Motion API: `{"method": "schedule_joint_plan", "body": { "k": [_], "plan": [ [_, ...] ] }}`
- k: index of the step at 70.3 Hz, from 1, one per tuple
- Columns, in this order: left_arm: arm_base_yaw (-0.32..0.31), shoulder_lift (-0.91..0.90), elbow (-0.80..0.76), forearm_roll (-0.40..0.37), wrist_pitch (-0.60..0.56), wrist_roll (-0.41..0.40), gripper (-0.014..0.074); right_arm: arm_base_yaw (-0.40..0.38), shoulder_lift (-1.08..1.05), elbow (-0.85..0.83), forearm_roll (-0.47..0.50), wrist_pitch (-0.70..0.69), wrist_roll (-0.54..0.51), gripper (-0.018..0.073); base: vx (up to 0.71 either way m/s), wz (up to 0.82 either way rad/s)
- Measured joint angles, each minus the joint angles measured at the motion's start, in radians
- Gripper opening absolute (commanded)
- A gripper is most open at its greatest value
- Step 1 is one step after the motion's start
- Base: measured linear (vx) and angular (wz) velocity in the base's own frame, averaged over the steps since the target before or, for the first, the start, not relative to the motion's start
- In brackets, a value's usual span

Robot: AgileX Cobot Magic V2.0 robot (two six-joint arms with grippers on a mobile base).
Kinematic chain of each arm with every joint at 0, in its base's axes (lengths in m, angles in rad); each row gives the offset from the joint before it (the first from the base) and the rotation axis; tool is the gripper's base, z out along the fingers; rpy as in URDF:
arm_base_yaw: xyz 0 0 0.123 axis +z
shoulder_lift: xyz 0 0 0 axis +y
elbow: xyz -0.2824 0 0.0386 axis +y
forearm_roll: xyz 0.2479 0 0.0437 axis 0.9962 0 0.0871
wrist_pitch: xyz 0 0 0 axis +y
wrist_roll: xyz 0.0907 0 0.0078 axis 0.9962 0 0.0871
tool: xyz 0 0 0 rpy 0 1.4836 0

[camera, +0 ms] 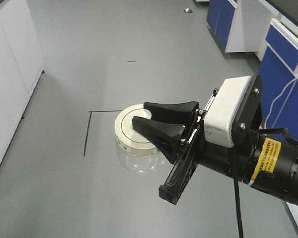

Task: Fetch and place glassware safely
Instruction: 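Hold the jar in the right gripper while the base turns away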

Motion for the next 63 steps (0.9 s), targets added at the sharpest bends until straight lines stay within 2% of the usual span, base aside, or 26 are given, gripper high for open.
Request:
{"method": "schedule_joint_plan", "body": {
  "k": [33,63],
  "plan": [
    [0.000,0.000,0.000,0.000,0.000,0.000,-0.0007,0.000,0.000,0.000,-0.001,-0.003,0.000,-0.0003,0.13,0.13],
    [0.000,0.000,0.000,0.000,0.000,0.000,-0.0007,0.000,0.000,0.000,-0.001,-0.004,0.000,-0.0003,0.33,0.04]
  ]
}}
